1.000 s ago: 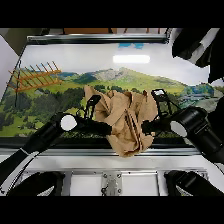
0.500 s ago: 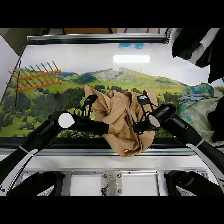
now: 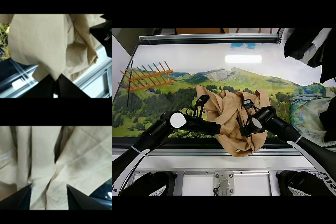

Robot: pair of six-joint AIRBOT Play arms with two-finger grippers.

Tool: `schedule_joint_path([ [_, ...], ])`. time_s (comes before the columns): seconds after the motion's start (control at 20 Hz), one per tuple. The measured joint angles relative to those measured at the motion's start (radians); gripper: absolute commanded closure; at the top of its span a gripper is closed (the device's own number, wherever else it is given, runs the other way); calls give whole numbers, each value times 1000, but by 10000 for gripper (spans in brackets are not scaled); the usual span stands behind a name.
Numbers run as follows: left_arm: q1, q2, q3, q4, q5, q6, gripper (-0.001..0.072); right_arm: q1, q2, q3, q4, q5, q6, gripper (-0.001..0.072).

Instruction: Fold the clothes and pants, and hang the long-sleeved shirts on hangers.

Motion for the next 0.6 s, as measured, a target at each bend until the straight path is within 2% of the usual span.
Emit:
schedule_joint_path([
  [0.45, 0, 0, 0, 0, -3, 0, 691, 11, 62, -2, -6, 18, 3, 263],
  [0.6, 0, 0, 0, 0, -6, 0, 691, 14, 47, -3, 33, 14, 3, 263],
])
